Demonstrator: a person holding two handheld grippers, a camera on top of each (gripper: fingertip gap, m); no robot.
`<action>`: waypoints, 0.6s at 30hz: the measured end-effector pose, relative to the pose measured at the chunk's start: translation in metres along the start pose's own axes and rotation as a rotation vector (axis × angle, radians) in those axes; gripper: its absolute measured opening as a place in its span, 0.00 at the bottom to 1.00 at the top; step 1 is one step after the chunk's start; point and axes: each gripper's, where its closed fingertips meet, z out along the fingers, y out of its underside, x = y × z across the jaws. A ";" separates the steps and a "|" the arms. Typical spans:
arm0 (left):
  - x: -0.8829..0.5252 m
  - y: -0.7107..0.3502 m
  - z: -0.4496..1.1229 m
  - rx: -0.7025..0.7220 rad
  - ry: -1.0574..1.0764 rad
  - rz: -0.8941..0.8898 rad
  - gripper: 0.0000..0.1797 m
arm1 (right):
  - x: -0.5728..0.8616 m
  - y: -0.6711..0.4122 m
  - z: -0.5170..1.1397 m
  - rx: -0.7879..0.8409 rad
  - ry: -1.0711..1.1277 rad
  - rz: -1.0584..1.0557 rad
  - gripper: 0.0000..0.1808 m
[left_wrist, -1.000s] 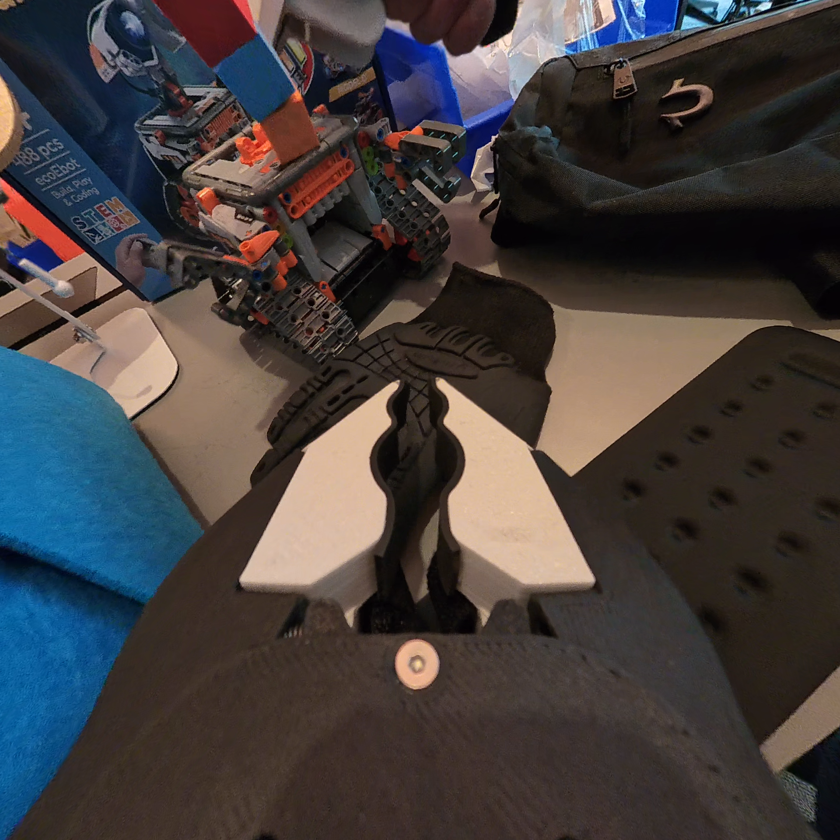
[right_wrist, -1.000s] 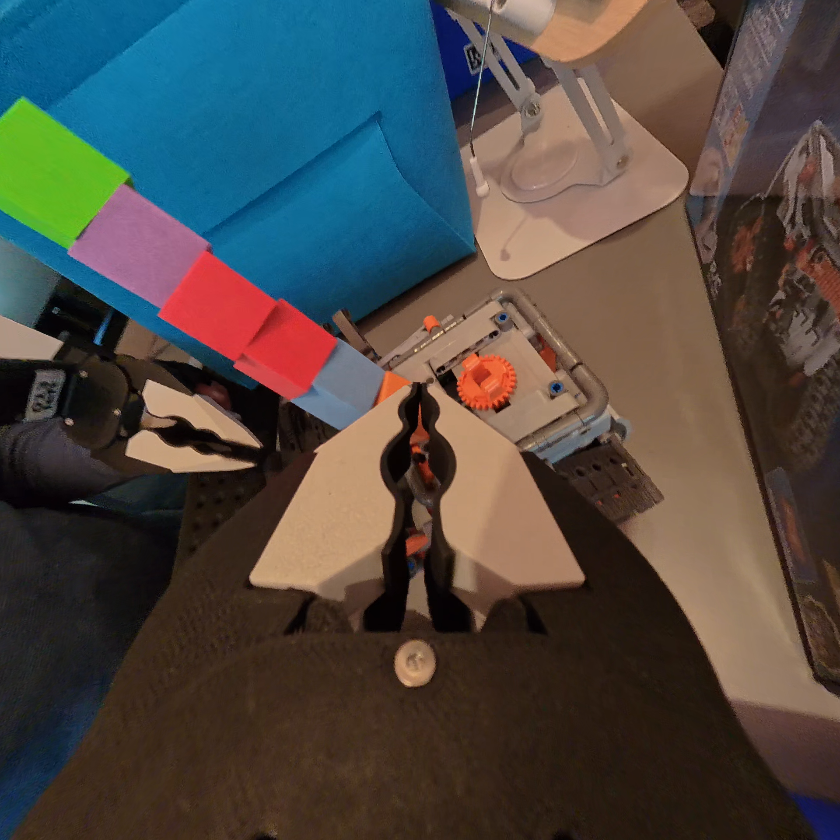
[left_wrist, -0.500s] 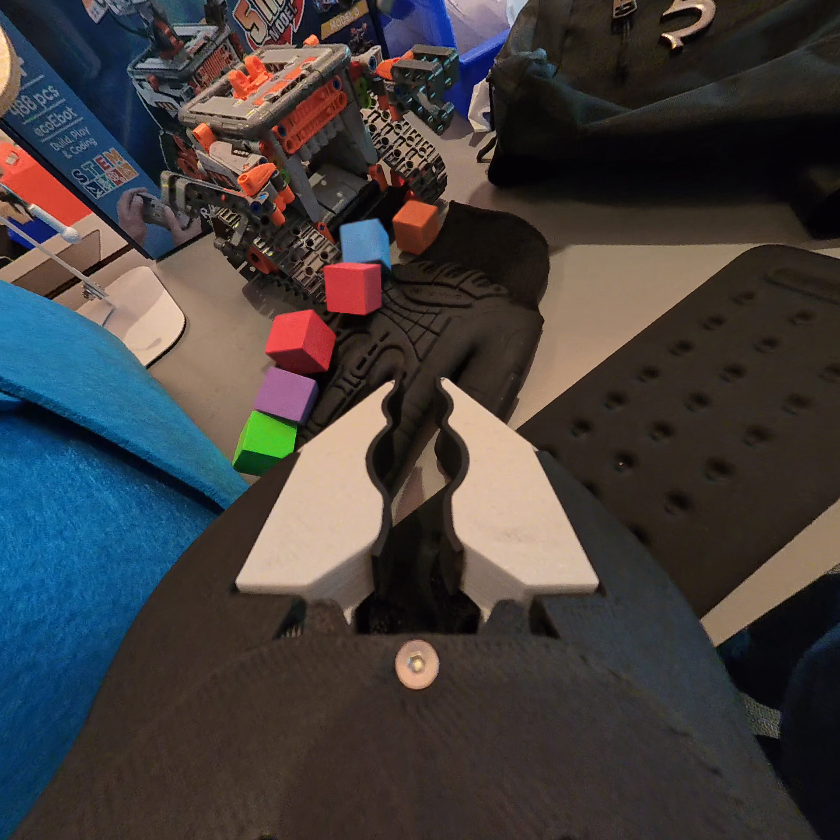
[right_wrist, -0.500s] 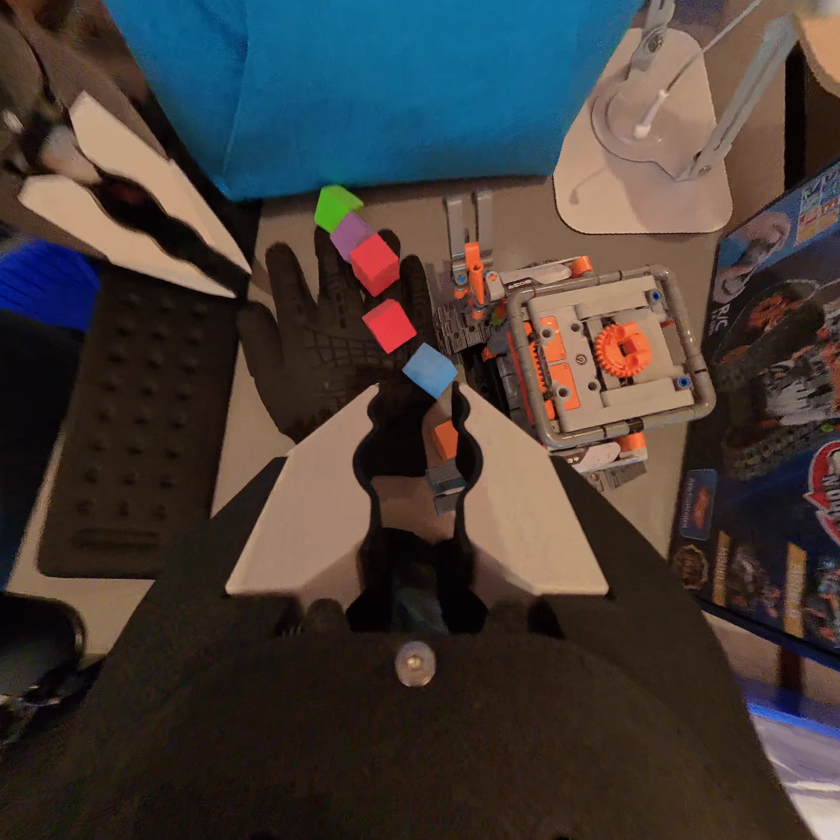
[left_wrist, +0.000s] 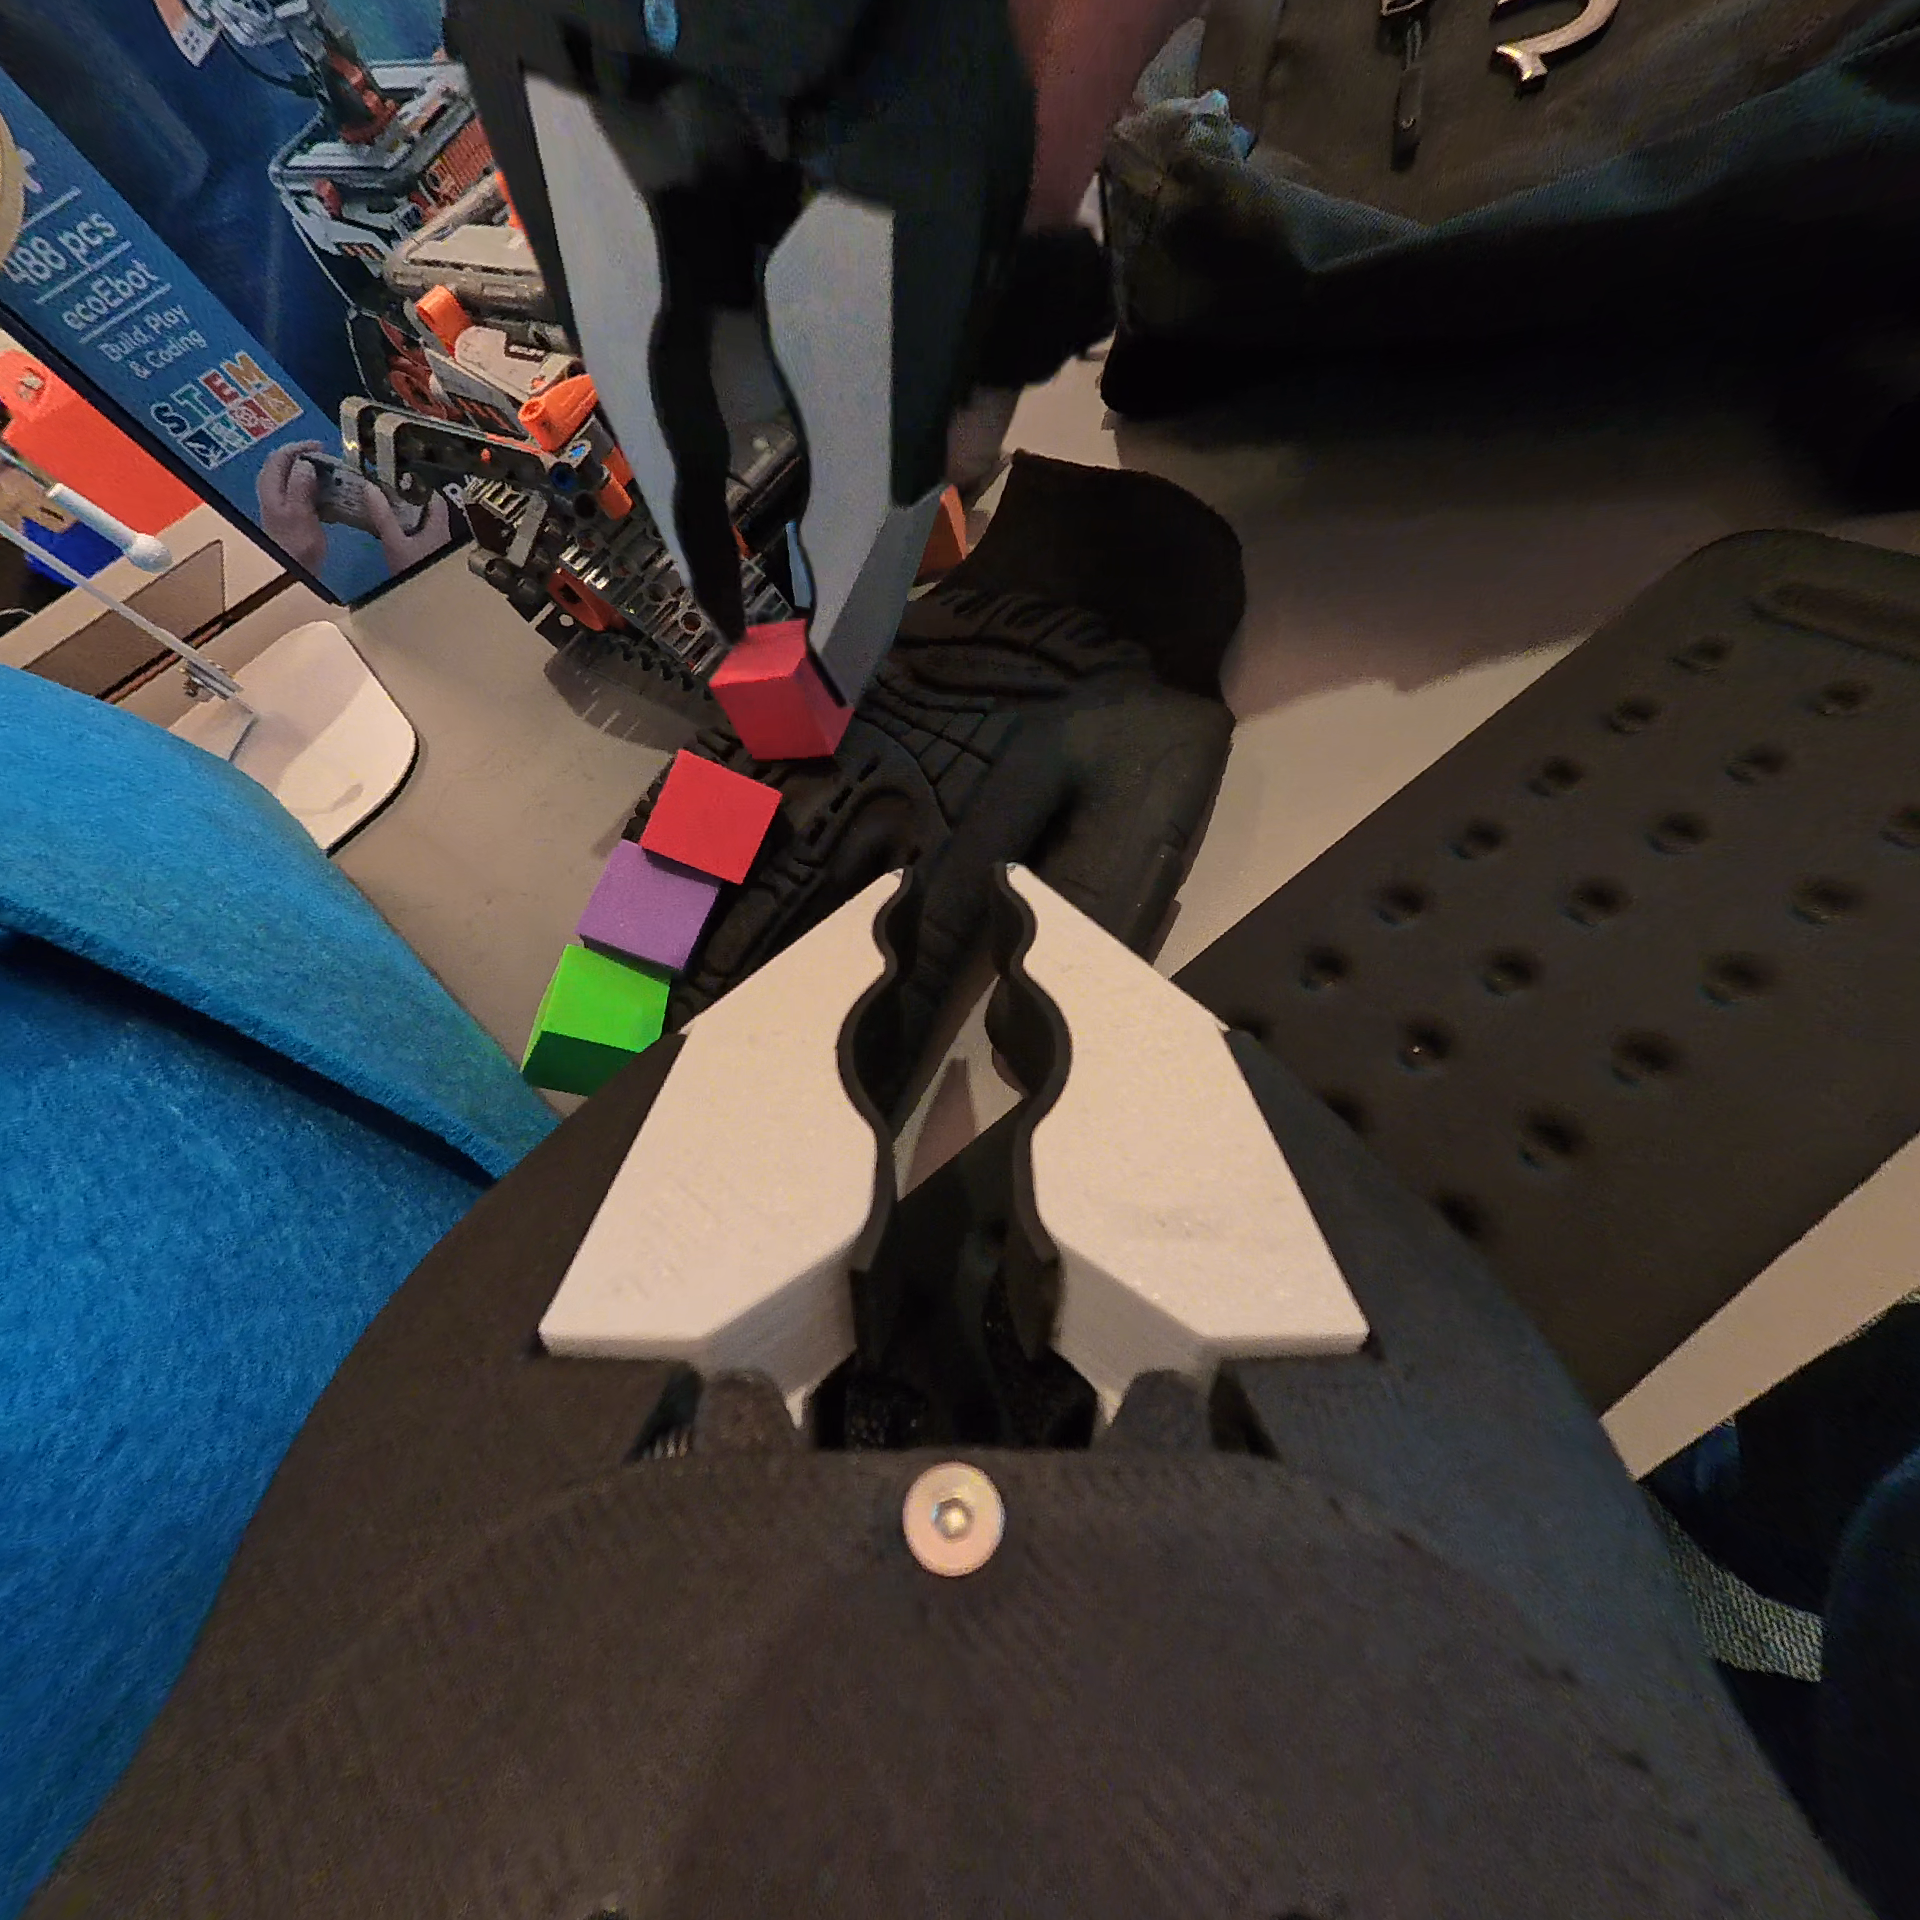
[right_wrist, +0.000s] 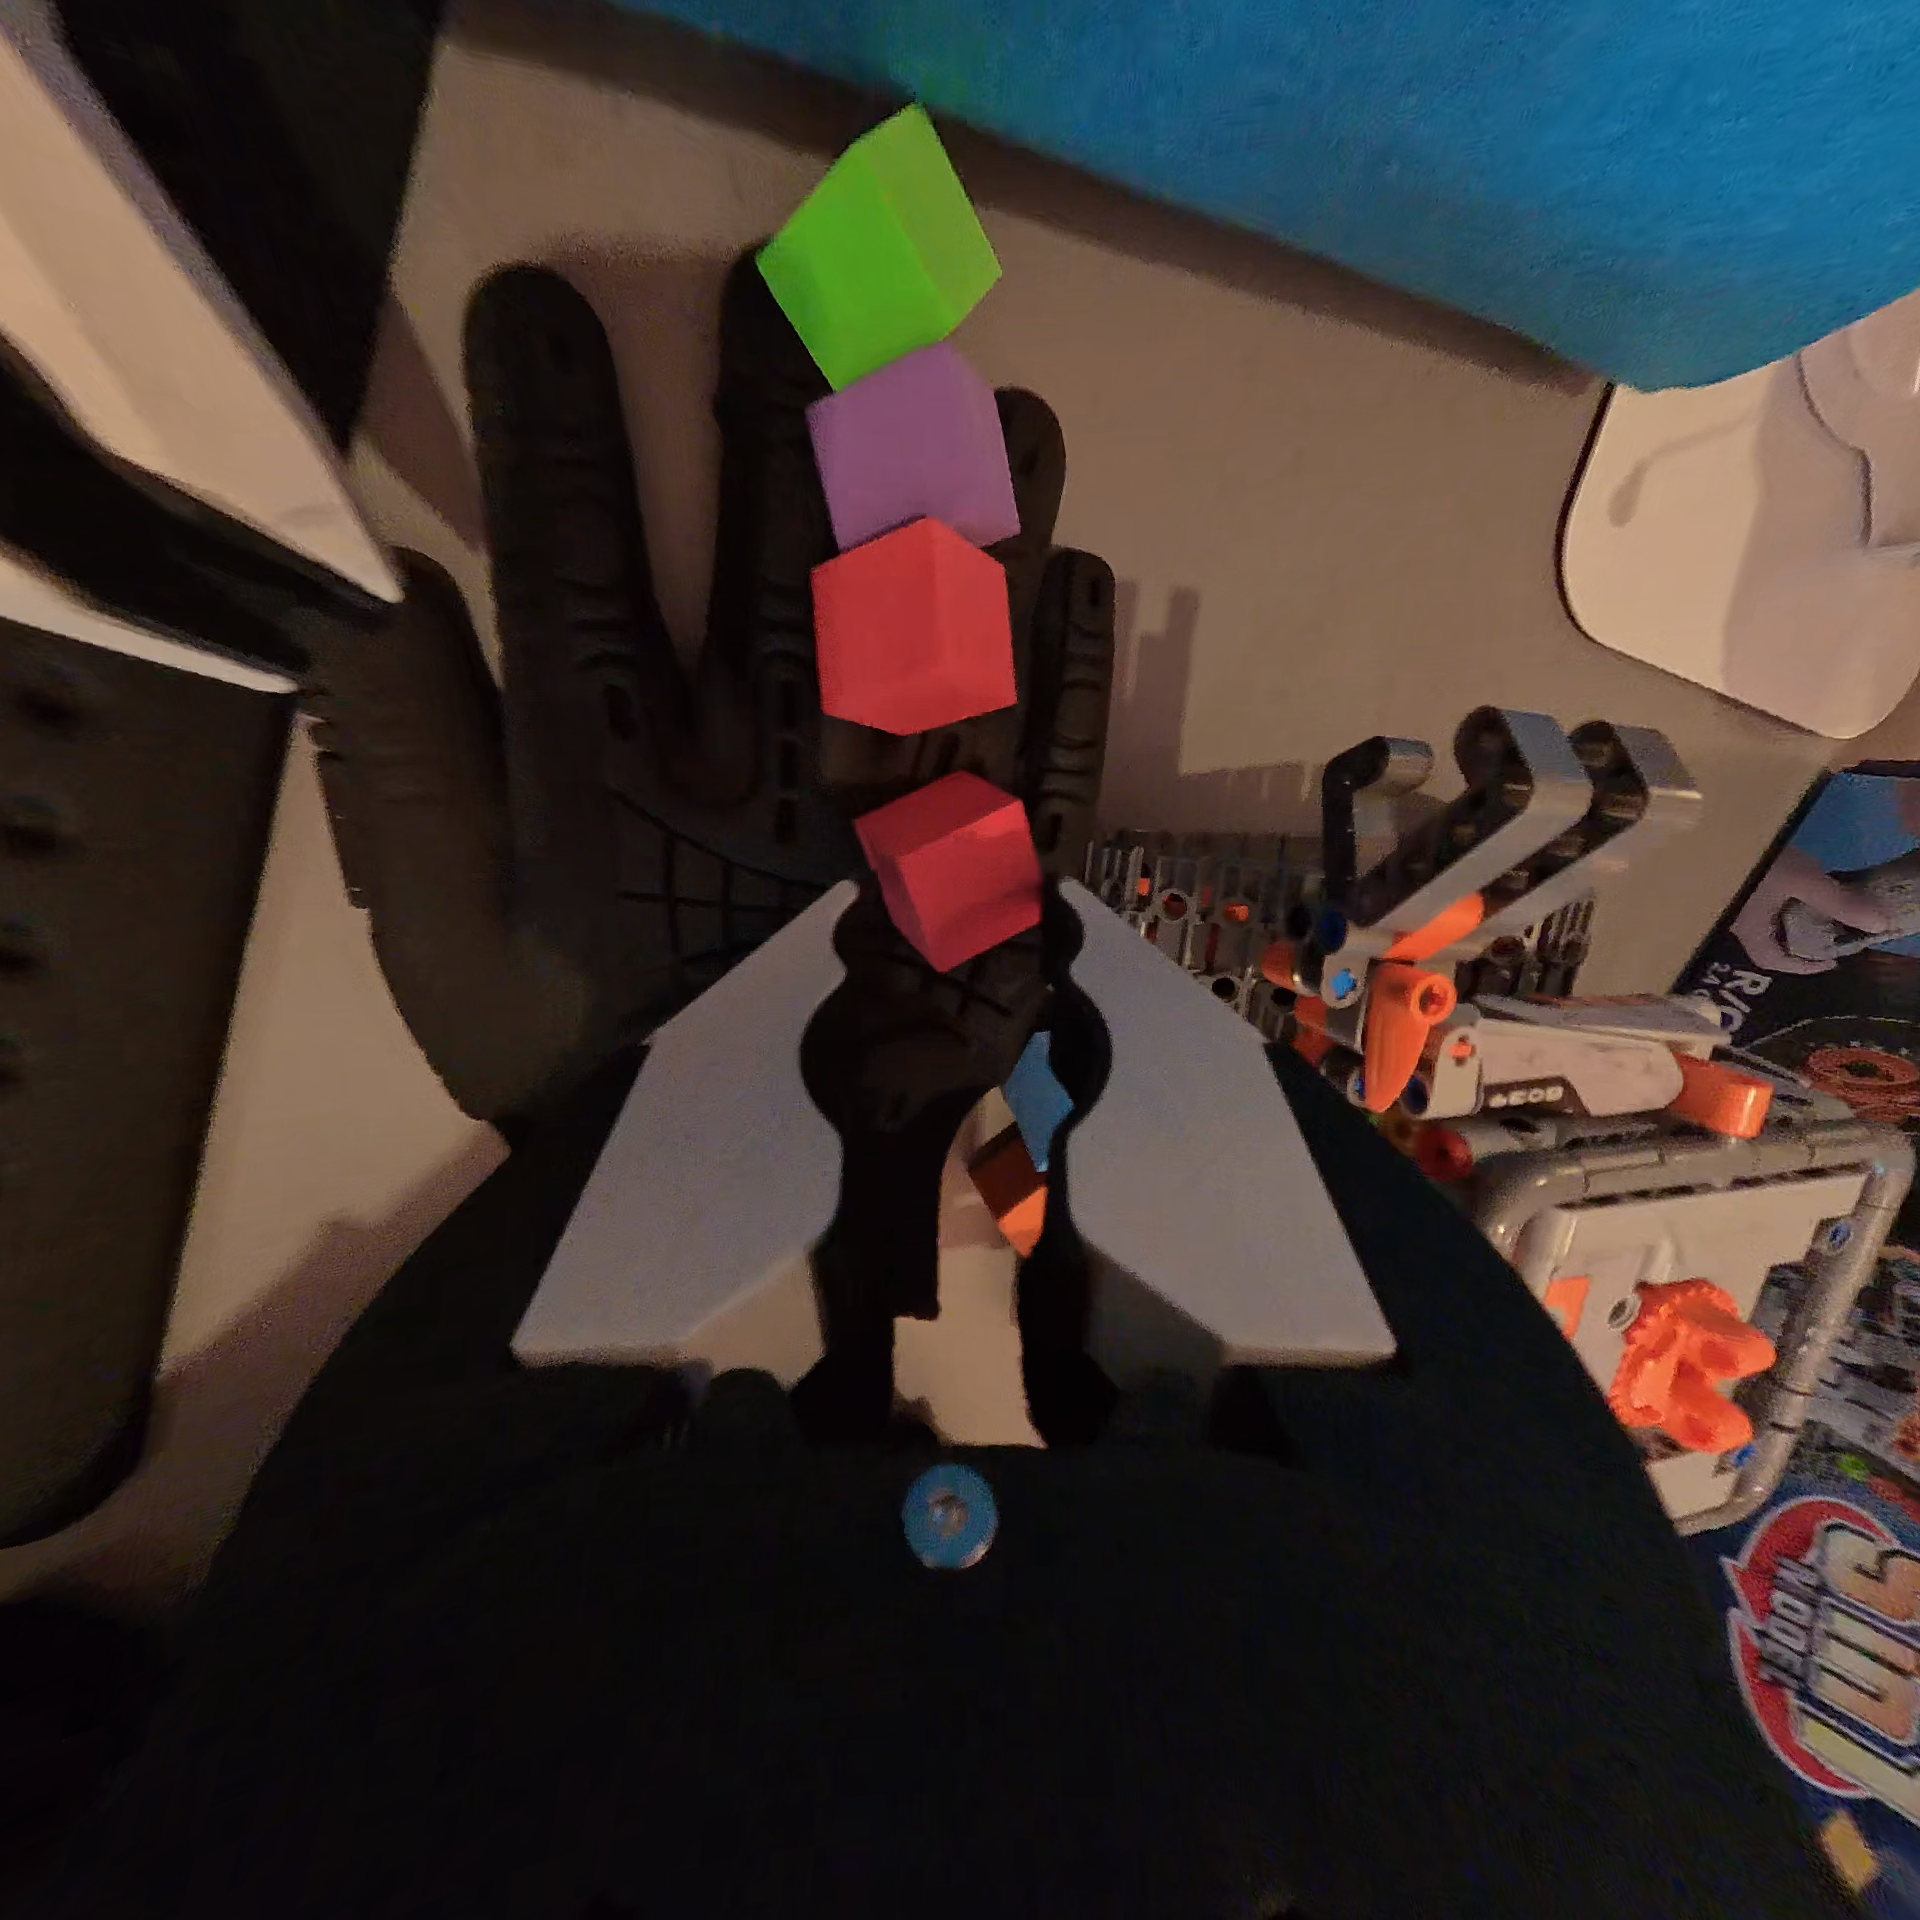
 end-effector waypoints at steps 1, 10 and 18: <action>0.000 0.000 0.000 0.002 0.003 0.000 0.06 | 0.001 0.002 0.004 -0.022 -0.001 -0.014 0.15; 0.004 -0.001 -0.002 0.018 0.020 0.022 0.06 | 0.042 -0.013 -0.091 0.332 -0.036 0.226 0.11; -0.015 -0.049 0.004 0.120 -0.009 -0.033 0.11 | 0.089 0.040 -0.150 0.375 0.101 0.385 0.10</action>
